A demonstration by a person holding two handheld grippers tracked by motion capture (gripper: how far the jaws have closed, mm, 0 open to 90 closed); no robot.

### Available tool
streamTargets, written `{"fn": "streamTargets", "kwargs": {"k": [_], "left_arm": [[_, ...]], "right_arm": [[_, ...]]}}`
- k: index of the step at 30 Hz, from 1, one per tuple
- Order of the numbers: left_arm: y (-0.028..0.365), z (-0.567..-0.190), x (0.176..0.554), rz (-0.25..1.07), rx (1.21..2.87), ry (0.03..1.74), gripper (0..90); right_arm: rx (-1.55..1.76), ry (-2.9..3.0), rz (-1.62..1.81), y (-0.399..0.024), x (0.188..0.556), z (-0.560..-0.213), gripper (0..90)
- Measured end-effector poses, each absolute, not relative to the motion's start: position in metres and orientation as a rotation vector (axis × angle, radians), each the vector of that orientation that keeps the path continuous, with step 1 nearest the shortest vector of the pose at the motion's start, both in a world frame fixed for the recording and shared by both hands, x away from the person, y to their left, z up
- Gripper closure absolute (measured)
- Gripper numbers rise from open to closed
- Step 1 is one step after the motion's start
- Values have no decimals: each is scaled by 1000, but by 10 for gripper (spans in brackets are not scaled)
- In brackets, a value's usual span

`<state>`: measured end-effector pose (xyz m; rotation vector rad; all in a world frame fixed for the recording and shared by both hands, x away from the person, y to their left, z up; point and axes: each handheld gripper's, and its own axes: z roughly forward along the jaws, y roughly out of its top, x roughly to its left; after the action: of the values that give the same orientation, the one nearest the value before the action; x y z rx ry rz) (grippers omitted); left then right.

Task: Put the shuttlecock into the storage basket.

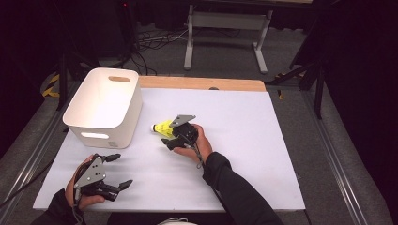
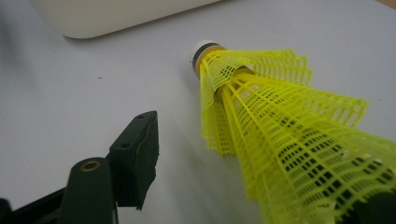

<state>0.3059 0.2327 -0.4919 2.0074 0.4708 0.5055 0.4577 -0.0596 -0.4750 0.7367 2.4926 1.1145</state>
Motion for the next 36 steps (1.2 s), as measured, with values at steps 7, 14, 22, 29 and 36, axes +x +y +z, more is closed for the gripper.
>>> {"fn": "streamTargets", "kwargs": {"k": [7,14,22,29,36], "left_arm": [[230,-493,305,465,1997,454,63],[229,-494,305,471,1999,457,64],[229,-494,307,483,1998,480,68],[227,-493,311,499,1997,518,91],[222,-489,318,500,1985,532,102]], "right_arm": [[842,2383,1076,-48,467,-478,562],[839,2377,1069,-43,480,-479,796],[823,2372,1107,-50,479,-473,800],[786,2358,1160,-68,467,-459,799],[678,2389,1189,-86,445,-440,798]]}}
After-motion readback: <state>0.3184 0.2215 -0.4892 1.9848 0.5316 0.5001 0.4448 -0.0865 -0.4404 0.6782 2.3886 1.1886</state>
